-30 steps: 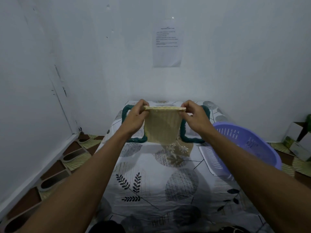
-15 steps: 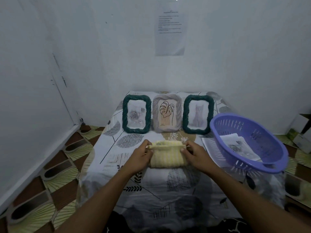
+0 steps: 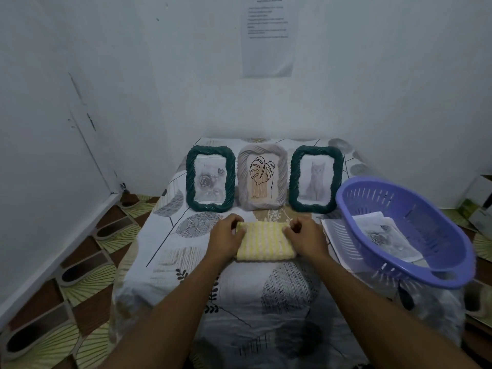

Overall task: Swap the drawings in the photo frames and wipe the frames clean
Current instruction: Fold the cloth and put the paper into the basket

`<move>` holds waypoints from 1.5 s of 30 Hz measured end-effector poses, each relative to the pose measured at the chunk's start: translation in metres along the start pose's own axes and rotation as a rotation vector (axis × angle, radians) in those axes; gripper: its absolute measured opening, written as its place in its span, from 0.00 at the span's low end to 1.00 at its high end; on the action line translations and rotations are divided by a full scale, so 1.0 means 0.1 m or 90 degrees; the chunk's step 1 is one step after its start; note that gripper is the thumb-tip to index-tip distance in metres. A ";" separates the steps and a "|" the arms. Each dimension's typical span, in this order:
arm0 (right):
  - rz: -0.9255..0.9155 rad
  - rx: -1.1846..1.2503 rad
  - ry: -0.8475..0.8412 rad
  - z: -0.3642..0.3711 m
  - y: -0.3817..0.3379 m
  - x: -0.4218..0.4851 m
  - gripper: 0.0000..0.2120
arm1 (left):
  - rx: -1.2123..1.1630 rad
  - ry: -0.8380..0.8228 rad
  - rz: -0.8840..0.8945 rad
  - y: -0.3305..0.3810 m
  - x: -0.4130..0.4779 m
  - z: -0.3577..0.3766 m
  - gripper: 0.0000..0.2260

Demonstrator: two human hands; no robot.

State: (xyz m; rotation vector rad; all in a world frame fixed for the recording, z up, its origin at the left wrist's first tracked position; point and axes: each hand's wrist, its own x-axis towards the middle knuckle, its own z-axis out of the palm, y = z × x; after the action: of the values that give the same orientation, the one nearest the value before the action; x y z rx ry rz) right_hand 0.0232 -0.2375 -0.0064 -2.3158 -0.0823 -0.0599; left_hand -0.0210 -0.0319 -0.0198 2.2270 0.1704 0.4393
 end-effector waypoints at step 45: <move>-0.219 0.099 -0.092 1.43 -1.22 -0.57 0.18 | 0.327 0.010 -0.058 -0.87 -0.28 -1.25 0.27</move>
State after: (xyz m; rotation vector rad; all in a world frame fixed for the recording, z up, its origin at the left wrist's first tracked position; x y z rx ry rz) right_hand -0.0404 -0.0520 -0.0180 -2.1249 -0.5390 -0.0574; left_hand -0.0910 0.1065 -0.0205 2.7038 0.4316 0.3954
